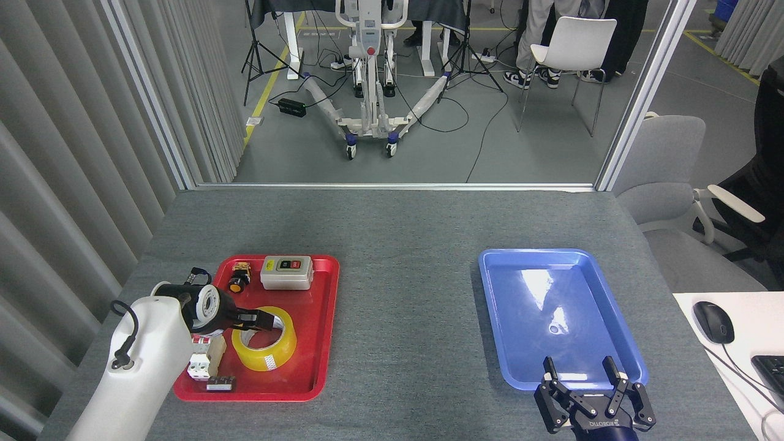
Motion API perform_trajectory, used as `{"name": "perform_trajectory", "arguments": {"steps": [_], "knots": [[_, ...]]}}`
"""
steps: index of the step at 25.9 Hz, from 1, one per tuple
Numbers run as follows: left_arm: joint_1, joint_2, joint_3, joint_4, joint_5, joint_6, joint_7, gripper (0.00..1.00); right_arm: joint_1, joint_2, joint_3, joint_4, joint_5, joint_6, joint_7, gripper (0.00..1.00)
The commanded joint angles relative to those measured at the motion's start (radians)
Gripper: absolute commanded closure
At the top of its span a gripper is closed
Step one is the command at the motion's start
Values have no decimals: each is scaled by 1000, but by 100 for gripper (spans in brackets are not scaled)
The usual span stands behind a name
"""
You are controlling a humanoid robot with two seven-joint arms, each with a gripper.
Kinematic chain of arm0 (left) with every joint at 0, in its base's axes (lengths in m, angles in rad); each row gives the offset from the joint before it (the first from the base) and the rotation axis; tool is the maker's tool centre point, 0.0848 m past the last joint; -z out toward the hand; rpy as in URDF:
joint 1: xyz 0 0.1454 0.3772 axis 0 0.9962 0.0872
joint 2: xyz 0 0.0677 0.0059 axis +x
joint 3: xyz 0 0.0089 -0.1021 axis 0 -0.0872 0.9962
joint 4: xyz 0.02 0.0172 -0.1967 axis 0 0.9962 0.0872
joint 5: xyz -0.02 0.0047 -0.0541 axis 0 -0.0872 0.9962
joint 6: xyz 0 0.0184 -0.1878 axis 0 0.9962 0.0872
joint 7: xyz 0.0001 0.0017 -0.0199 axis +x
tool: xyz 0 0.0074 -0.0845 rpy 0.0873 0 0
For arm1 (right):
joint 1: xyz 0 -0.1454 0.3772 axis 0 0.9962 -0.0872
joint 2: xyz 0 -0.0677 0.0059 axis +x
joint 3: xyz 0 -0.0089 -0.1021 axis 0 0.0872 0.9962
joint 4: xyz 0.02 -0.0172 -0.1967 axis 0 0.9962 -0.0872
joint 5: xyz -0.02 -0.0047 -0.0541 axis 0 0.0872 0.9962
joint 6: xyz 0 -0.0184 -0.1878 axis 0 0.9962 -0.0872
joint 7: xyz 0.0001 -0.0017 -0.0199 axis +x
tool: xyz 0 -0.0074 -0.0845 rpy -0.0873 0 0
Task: Place and move tape with both arms
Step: 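Grasp the yellow tape roll's rim with the left gripper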
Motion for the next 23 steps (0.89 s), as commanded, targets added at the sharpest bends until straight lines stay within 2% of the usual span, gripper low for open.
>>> {"name": "perform_trajectory", "arguments": {"steps": [1, 9, 18, 23], "knots": [[0, 0, -16, 23, 0, -11, 48, 0, -4, 3, -2, -2, 0, 3, 0, 0], [-1, -3, -32, 52, 0, -42, 93, 0, -4, 5, -2, -8, 3, 4, 0, 0], [-1, 13, -67, 128, 0, -49, 254, 0, -3, 16, -1, -10, 3, 4, 0, 0], [-3, 19, -69, 144, 0, -69, 266, 0, -1, 14, -1, -10, 3, 3, 0, 0]]}}
